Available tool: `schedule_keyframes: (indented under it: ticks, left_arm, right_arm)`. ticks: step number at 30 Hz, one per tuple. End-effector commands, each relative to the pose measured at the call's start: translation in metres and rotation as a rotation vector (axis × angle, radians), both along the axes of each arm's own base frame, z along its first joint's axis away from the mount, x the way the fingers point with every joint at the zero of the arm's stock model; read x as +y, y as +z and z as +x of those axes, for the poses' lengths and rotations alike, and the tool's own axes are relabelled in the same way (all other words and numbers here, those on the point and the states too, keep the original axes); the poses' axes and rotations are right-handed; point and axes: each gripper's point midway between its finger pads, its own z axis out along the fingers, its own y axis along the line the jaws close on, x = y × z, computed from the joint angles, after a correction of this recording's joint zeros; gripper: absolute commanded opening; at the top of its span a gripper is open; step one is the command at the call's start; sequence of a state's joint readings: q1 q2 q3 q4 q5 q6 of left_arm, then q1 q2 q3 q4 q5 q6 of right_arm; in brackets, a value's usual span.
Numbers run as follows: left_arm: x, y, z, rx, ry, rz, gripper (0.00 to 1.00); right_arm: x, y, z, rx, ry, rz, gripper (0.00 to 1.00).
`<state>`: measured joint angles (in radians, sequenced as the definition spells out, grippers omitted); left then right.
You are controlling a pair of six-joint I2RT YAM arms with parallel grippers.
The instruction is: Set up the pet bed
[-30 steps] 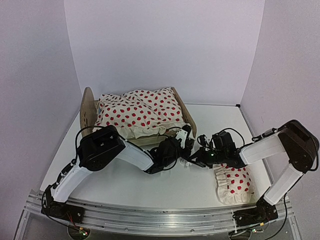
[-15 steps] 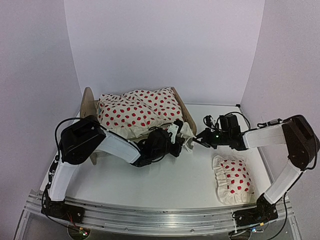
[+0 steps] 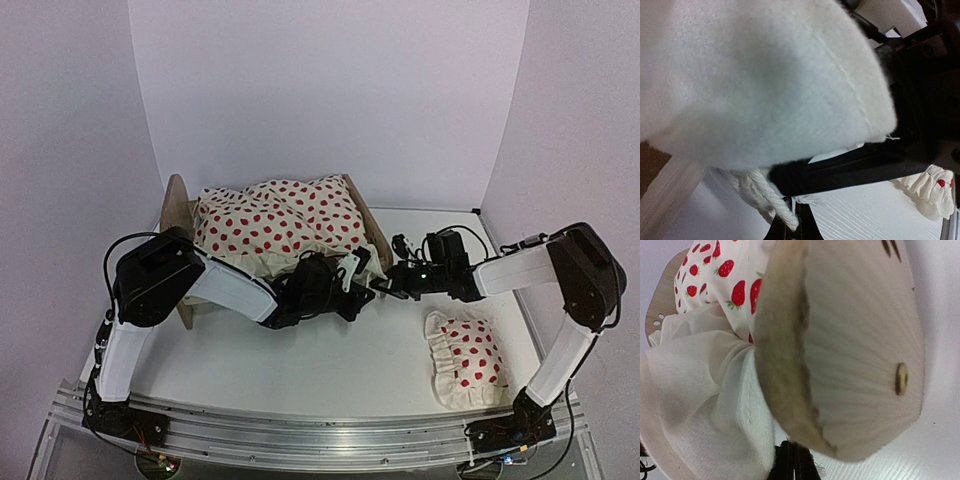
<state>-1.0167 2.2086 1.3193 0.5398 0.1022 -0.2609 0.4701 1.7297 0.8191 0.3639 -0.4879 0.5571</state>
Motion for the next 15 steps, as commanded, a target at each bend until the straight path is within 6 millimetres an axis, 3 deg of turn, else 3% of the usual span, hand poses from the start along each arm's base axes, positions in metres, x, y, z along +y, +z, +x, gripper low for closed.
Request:
schedule_keyframes:
  ticks: [1,8,15]
  left_arm:
    - [-0.002,0.024,-0.002,-0.021,-0.047,-0.036,0.02]
    - [0.012,0.025,-0.001,-0.050,-0.084,0.010,0.20]
    - [0.032,0.035,-0.019,-0.067,-0.186,0.053,0.39]
  right_arm:
    - [0.017,0.004,0.014,-0.044,0.043,0.033,0.00]
    - [0.022,0.006,0.022,-0.087,0.070,0.028,0.00]
    - [0.026,0.002,0.027,-0.092,0.082,0.024,0.00]
